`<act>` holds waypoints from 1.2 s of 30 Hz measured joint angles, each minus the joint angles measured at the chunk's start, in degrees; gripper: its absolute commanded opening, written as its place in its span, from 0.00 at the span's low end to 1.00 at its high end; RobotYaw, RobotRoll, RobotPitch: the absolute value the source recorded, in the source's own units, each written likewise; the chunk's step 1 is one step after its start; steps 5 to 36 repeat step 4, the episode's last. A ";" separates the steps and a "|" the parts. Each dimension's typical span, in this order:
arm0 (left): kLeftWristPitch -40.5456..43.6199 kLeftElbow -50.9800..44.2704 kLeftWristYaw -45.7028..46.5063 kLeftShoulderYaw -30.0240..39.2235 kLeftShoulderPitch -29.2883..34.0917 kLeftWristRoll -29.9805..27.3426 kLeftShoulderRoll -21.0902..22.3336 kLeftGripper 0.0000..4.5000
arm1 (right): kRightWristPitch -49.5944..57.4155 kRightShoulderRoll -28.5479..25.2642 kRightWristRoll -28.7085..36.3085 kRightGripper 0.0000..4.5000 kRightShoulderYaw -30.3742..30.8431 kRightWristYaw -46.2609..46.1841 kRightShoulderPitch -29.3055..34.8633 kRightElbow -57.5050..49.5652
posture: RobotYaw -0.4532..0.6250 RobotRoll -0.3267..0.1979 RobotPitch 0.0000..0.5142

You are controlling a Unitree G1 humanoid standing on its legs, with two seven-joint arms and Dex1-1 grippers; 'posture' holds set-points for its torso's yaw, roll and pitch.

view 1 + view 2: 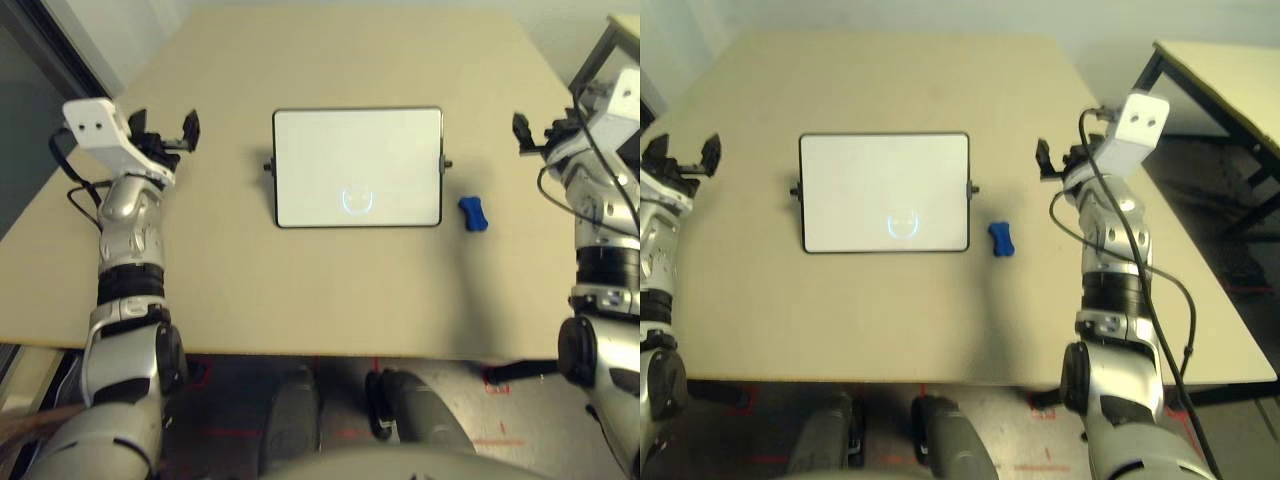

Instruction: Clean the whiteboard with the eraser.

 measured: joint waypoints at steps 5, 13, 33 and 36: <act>-1.09 5.24 -0.82 -0.68 -0.44 0.78 -0.07 1.00 | -8.47 -0.36 0.22 1.00 -0.11 -0.59 0.07 9.48 | 0.39 0.62 0.23; -1.09 5.24 -0.82 -0.68 -0.44 0.78 -0.07 1.00 | -8.47 -0.36 0.22 1.00 -0.11 -0.59 0.07 9.48 | 0.39 0.62 0.23; -1.09 5.24 -0.82 -0.68 -0.44 0.78 -0.07 1.00 | -8.47 -0.36 0.22 1.00 -0.11 -0.59 0.07 9.48 | 0.39 0.62 0.23; -1.09 5.24 -0.82 -0.68 -0.44 0.78 -0.07 1.00 | -8.47 -0.36 0.22 1.00 -0.11 -0.59 0.07 9.48 | 0.39 0.62 0.23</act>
